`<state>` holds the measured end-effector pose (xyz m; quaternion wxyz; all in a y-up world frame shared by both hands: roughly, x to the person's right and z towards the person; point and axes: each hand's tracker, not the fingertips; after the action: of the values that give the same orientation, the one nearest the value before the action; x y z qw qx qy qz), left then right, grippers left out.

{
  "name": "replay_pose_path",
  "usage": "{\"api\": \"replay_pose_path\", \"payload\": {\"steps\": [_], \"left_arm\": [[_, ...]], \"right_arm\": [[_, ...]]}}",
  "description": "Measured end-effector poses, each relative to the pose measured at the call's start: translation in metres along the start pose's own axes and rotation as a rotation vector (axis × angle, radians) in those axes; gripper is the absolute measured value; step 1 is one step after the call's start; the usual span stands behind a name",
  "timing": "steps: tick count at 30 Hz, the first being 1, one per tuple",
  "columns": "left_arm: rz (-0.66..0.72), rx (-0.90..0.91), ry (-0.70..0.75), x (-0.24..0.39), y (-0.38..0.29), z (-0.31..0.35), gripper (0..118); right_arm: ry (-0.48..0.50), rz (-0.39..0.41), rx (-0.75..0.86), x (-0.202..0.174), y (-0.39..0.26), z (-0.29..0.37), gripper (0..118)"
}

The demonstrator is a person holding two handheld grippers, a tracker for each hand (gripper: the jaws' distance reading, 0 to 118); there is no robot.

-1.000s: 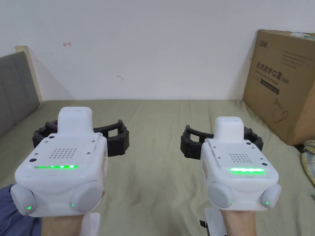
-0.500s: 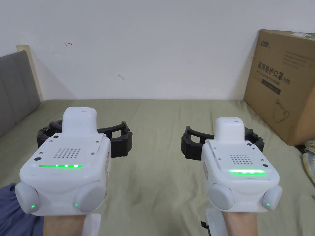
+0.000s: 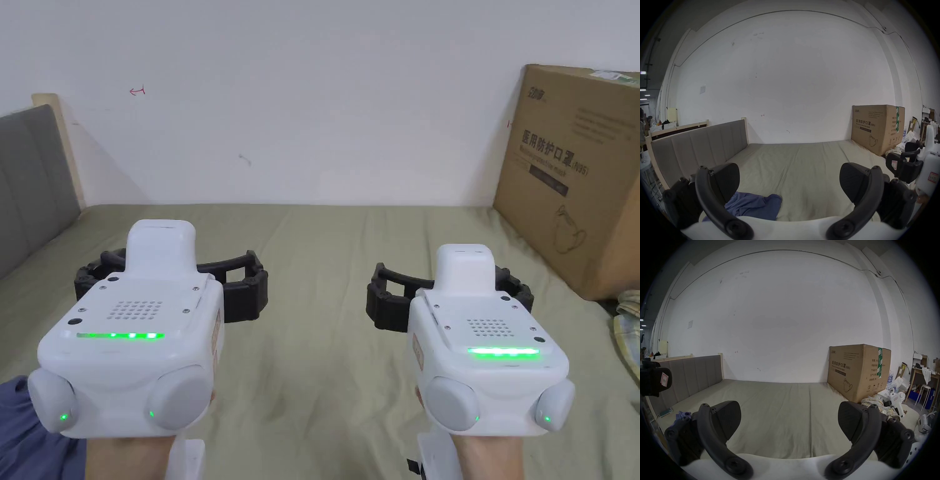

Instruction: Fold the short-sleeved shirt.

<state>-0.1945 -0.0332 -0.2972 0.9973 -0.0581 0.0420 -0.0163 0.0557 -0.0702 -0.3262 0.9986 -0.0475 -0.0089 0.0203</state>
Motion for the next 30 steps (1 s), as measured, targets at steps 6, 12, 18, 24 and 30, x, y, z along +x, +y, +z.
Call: {"api": "replay_pose_path", "payload": {"steps": [6,12,18,24,30], "left_arm": [[0.021,-0.04,-0.008,0.002,-0.001,0.0,118],[-0.151,0.061,0.149,0.014,-0.012,-0.001,7],[0.002,-0.003,0.024,0.006,-0.016,-0.01,0],[-0.008,-0.028,0.023,-0.013,-0.007,-0.01,0],[0.027,-0.02,0.214,-0.08,0.002,0.02,0]], "right_arm": [[-0.021,-0.053,-0.054,0.003,0.004,-0.001,102],[-0.067,-0.073,-0.043,0.008,-0.003,-0.003,8],[-0.085,0.008,-0.024,-0.001,-0.003,-0.002,1],[-0.047,0.041,-0.023,-0.017,0.002,-0.006,1],[0.125,0.004,-0.025,-0.077,0.016,-0.028,1]]}}
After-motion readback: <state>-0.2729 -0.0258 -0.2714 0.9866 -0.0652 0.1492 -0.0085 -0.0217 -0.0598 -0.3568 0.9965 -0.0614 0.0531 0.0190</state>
